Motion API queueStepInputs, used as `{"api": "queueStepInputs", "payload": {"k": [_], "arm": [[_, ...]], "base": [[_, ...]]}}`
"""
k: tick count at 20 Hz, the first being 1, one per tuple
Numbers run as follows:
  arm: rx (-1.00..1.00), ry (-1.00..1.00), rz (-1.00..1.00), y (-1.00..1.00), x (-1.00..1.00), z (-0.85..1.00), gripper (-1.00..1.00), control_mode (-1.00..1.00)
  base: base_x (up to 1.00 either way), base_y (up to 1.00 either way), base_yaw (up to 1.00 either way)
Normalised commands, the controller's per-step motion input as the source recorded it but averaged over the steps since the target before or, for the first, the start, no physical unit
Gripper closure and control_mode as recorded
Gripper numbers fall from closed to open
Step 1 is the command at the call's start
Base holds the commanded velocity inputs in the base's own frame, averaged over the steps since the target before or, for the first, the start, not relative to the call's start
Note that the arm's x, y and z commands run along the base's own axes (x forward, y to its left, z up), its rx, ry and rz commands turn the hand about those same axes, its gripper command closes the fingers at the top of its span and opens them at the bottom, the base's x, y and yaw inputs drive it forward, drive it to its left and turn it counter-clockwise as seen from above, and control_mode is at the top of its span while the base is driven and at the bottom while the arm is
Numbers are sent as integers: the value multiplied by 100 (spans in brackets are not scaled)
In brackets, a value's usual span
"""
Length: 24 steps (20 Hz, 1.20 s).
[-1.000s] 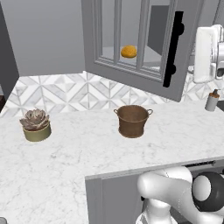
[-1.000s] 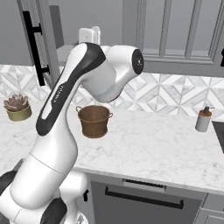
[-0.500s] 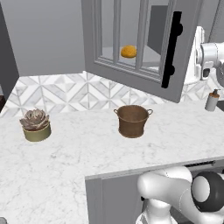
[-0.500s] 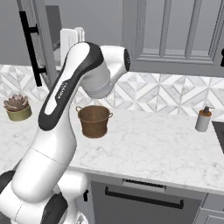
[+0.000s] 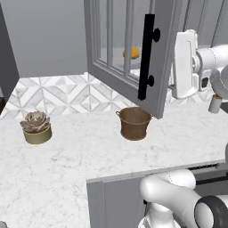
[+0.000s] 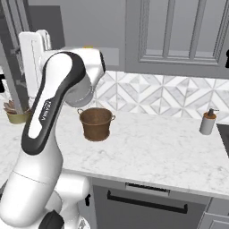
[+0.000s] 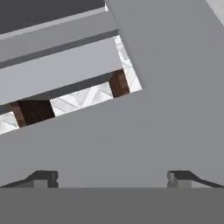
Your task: Open the cabinet, pick up the bread from the cabinet and place it in the basket. Then move the basket to the dining counter.
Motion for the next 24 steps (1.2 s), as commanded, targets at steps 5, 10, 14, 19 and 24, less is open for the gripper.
{"api": "queueStepInputs", "payload": {"k": [5, 10, 14, 19, 24], "arm": [[-5, -15, 1, 100, 1, 0, -100, -100], [-10, -19, 0, 100, 12, -11, -100, -100], [-14, -24, 0, 100, 26, -19, -100, -100], [-21, -32, 0, 15, 1, -19, -100, -100], [-20, -46, -1, -90, -14, -7, -100, -100]], "base": [[0, 0, 0], [0, 0, 0], [0, 0, 0], [0, 0, 0], [0, 0, 0]]}}
